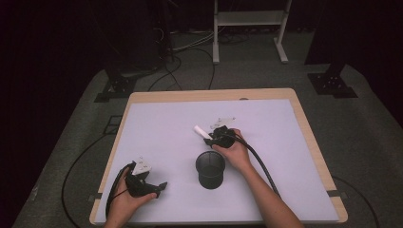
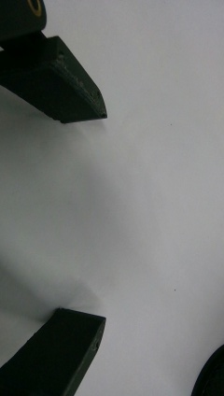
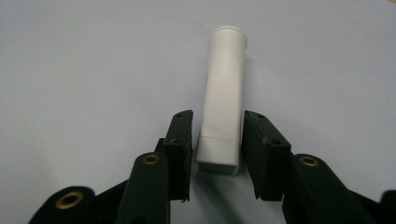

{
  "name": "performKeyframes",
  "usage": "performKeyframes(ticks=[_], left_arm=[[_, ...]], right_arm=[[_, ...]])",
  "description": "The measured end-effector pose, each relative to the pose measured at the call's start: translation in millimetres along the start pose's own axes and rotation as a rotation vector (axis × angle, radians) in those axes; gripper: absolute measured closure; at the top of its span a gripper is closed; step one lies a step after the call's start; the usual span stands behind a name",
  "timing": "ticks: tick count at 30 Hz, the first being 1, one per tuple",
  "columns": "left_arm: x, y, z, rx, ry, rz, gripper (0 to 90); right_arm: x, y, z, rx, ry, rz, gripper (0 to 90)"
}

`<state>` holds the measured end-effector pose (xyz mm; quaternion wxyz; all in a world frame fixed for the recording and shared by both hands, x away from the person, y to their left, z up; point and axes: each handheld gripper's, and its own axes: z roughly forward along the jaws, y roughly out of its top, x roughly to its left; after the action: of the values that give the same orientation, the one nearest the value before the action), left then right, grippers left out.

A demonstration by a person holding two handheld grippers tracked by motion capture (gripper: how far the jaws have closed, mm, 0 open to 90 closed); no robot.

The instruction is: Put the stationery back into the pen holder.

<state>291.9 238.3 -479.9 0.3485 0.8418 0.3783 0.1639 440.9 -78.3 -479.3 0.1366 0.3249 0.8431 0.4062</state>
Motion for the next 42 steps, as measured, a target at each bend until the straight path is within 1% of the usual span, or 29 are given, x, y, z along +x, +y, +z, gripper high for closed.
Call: performKeyframes(ticks=[11,19,24,32,42], left_arm=[[0.0,0.0,0.0,0.0,0.0,0.0,2.2],[0.1,0.0,-0.1,0.001,-0.001,0.001,2.2],[0.2,0.0,-0.1,0.001,-0.001,0.001,2.2],[0.2,0.0,-0.1,0.001,-0.001,0.001,2.2],[0.2,0.0,-0.1,0.002,-0.001,0.001,2.2]], right_arm=[[0.7,0.1,0.3,0.003,-0.025,0.002,69.6],[1.0,0.1,0.1,0.003,-0.029,0.001,70.2],[0.9,0.3,-1.5,0.006,-0.024,0.012,70.4],[2.2,2.6,-9.8,0.008,-0.011,0.003,70.4],[3.7,7.5,-26.4,0.003,0.002,0.004,70.6]])
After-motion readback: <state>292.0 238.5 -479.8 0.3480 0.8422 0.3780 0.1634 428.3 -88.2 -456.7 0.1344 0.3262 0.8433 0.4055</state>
